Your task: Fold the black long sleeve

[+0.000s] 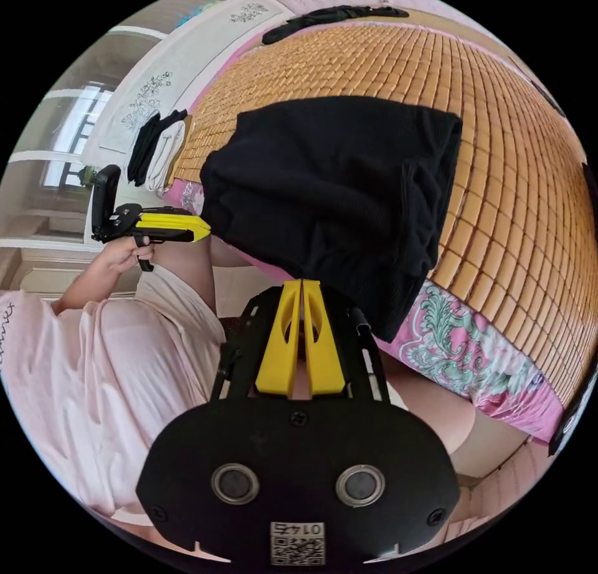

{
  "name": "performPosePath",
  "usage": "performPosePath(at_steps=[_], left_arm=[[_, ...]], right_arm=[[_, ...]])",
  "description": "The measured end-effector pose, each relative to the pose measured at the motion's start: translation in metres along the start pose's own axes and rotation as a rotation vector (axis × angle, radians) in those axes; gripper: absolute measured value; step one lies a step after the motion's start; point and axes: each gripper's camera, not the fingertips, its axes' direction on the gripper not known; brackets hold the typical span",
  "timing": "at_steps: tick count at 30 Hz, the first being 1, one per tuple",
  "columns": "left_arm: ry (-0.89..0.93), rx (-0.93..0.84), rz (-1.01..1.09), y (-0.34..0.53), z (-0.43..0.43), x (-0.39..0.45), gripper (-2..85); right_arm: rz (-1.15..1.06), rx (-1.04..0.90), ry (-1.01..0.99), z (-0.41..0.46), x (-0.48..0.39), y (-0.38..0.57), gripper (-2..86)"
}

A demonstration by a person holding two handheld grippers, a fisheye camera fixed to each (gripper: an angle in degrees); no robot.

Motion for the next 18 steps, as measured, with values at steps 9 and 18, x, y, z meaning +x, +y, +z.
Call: performPosePath(at_steps=[9, 18], left_arm=[[-0.136, 0.210, -0.293, -0.057, -0.050, -0.107, 7.0], [-0.051, 0.077, -0.328, -0.102, -0.004, -0.144, 3.2]], right_arm=[[0.238, 0.200, 0.075, -0.039, 0.100, -0.100, 9.6], [0.264, 0.206, 0.039, -0.017, 0.142, -0.153, 1.8]])
